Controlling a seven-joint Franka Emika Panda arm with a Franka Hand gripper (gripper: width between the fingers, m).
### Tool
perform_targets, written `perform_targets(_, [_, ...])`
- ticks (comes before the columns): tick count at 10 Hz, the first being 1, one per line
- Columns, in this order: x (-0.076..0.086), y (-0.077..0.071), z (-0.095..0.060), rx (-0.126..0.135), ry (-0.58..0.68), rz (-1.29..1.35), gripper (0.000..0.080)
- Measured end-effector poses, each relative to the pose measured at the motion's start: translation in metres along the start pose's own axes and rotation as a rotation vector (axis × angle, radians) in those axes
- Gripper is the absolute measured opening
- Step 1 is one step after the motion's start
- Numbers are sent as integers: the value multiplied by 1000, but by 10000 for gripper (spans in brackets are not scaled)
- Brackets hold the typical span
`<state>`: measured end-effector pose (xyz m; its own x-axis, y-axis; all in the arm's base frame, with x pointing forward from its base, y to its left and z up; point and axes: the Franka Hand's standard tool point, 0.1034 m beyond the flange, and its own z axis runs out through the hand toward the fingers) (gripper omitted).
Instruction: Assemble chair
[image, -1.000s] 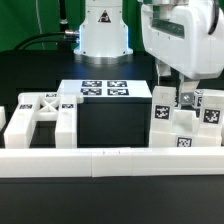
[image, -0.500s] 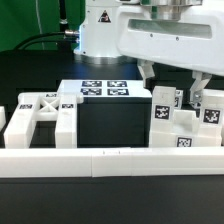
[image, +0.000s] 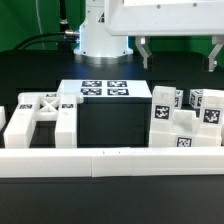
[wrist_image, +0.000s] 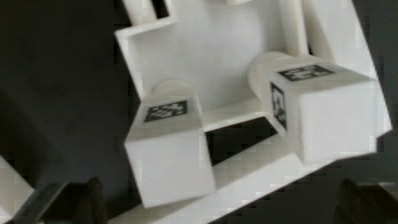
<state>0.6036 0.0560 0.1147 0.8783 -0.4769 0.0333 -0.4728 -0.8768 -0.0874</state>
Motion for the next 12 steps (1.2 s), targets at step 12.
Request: perform_targets(12, [-35,27,24,-23,143,-354,648])
